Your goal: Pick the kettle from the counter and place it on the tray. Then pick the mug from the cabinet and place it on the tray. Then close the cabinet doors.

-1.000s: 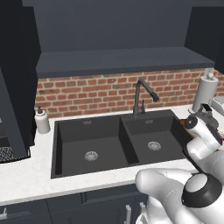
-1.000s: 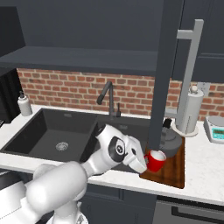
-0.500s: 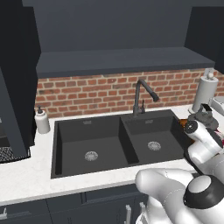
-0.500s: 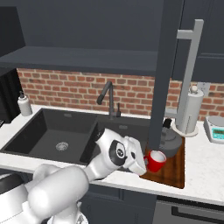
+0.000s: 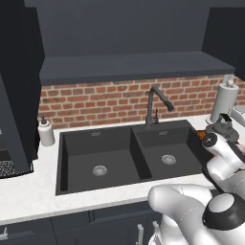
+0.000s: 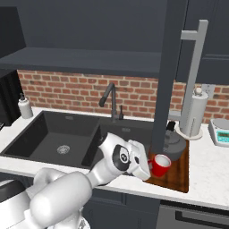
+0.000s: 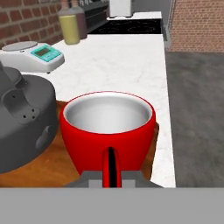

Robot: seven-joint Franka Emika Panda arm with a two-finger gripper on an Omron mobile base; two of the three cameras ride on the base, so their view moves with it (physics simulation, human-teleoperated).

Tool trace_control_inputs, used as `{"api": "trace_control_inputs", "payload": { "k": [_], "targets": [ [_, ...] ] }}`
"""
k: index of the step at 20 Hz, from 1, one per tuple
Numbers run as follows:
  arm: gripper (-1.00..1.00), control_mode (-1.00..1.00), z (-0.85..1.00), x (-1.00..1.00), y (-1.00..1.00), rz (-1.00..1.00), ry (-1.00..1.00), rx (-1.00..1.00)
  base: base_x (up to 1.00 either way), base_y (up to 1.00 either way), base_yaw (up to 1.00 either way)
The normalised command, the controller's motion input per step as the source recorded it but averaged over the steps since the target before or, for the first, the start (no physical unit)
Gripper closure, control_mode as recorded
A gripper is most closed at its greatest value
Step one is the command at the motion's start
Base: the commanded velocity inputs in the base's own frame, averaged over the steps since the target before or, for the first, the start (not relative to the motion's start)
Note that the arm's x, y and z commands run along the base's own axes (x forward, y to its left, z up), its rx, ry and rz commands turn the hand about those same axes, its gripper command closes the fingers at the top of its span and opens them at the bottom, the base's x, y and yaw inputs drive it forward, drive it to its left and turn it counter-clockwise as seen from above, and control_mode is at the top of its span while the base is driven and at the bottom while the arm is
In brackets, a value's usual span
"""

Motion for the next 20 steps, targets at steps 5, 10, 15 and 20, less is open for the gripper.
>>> {"api": "trace_control_inputs", "payload": {
  "k": [5,10,15,20],
  "targets": [
    [1.0,-1.0,-0.01,0.01,-0.02,-0.02,0.0,-0.03,0.0,0.0,0.0],
    [1.0,-1.0,-0.07,0.01,0.0,-0.01,0.0,-0.03,0.0,0.0,0.0],
    [1.0,-1.0,-0.08,0.01,0.0,-0.03,0.01,0.0,0.0,0.0,0.0],
    [1.0,-1.0,-0.01,0.02,0.0,-0.04,0.0,0.0,0.0,0.0,0.0]
  ]
}}
